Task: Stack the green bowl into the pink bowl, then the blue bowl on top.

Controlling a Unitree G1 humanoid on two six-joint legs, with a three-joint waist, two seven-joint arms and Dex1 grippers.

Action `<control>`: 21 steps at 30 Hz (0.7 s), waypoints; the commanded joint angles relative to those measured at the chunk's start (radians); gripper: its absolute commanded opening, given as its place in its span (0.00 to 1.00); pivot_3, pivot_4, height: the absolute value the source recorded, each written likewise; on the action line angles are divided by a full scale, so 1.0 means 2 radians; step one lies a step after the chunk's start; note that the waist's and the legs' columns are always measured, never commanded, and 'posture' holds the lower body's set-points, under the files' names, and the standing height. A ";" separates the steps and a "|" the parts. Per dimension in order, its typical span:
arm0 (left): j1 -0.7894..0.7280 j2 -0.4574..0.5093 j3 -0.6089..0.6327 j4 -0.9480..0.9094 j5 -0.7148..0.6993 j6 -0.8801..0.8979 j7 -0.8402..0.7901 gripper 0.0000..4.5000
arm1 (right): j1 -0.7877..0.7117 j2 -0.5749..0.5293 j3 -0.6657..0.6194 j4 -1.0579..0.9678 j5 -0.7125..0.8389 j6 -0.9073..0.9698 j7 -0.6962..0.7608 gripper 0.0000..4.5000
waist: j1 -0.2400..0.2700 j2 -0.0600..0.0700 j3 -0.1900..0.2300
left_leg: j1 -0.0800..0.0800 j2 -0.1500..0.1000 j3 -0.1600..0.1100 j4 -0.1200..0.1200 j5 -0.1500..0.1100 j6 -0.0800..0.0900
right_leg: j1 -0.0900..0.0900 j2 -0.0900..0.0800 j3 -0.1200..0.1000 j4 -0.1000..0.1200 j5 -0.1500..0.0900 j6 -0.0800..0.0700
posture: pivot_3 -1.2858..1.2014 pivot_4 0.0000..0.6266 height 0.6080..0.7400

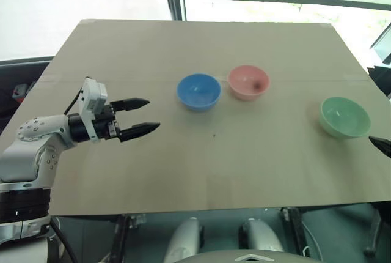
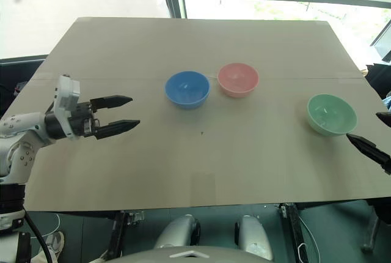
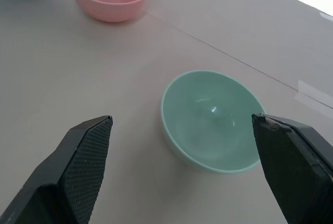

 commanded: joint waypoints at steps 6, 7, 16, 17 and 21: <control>-0.015 -0.016 -0.004 -0.014 -0.011 0.011 0.008 1.00 | -0.023 -0.009 0.018 -0.018 0.002 0.007 -0.011 1.00 | 0.000 0.000 0.000 | 0.000 0.000 0.000 0.000 0.000 0.000 | 0.000 0.000 0.000 0.000 0.000 0.000 | 0.52 0.24 1.00; -0.014 -0.017 -0.004 -0.016 -0.011 0.012 0.008 1.00 | -0.027 -0.009 0.025 -0.019 0.001 0.007 -0.013 1.00 | 0.000 0.000 0.000 | 0.000 0.000 0.000 0.000 0.000 0.000 | 0.000 0.000 0.000 0.000 0.000 0.000 | 0.52 0.24 1.00; -0.007 -0.040 -0.010 -0.052 -0.022 0.027 0.025 1.00 | -0.117 -0.011 0.159 0.004 -0.043 -0.035 -0.027 1.00 | -0.002 0.000 0.000 | 0.000 0.000 0.000 0.001 0.000 0.000 | 0.000 -0.001 0.000 0.000 0.000 0.000 | 0.52 0.24 1.00; -0.007 -0.047 -0.012 -0.057 -0.026 0.028 0.029 1.00 | -0.151 -0.009 0.205 0.020 -0.069 -0.053 -0.031 1.00 | -0.002 0.000 0.000 | 0.000 0.000 0.000 0.001 0.000 0.000 | 0.000 -0.001 0.000 0.000 0.000 0.000 | 0.52 0.24 1.00; 0.000 -0.076 -0.023 -0.081 -0.031 0.018 0.043 1.00 | -0.297 0.011 0.387 0.115 -0.224 -0.137 -0.071 1.00 | -0.006 0.000 0.000 | 0.000 0.000 0.002 0.001 0.000 0.000 | 0.000 -0.001 0.000 0.001 0.000 0.000 | 0.52 0.24 1.00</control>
